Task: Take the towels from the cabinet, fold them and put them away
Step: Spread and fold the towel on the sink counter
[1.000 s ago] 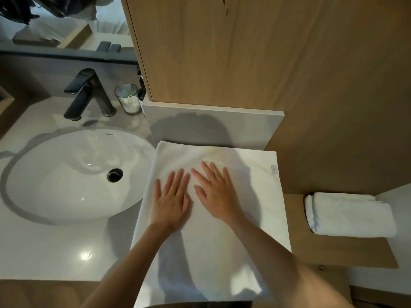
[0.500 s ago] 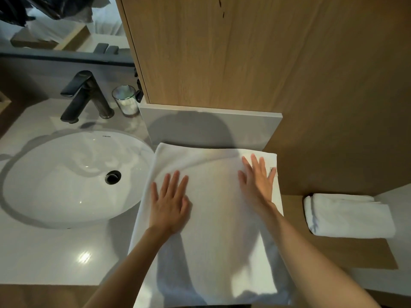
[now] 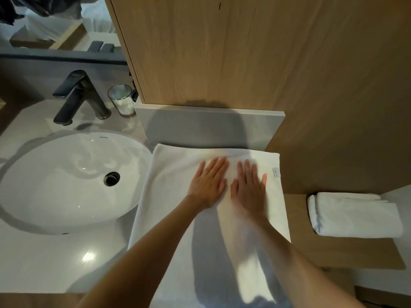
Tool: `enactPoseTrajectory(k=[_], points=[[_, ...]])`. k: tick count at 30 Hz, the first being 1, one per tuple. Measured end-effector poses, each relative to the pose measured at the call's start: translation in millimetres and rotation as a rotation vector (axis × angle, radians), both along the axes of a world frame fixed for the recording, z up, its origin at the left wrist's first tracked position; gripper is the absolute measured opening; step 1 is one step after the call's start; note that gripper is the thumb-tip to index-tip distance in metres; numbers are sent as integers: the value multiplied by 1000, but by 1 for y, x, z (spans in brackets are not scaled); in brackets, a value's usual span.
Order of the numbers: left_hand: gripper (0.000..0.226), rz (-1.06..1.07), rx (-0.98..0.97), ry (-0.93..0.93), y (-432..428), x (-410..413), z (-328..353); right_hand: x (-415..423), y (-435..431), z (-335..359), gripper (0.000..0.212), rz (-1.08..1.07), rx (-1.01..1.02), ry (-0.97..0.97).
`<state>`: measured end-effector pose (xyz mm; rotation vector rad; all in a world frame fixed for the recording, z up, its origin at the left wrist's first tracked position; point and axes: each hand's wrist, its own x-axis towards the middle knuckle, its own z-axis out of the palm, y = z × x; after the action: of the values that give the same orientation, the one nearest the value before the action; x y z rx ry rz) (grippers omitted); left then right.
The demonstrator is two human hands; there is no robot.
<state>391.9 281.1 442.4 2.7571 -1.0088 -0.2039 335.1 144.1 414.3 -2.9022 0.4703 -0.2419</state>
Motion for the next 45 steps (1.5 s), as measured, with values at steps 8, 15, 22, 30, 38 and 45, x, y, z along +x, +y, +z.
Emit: enactPoseTrajectory(k=[8,15,22,30,38,45], points=[[60,391,23,-25,65,20,-5,-3,5,3,58,-24,-35,40],[67,463,4,20,83,19,1,3,2,9,65,-49,-51,131],[66,348,2,29,27,10,-2,20,37,16,64,186,-32,178],[65,399,88,-21,61,23,-6,17,-40,16,69,196,72,150],[70,437,28,-4,86,23,1,3,-59,27,69,-82,363,178],[62,398,52,81,92,26,12,-2,-66,48,61,20,275,282]])
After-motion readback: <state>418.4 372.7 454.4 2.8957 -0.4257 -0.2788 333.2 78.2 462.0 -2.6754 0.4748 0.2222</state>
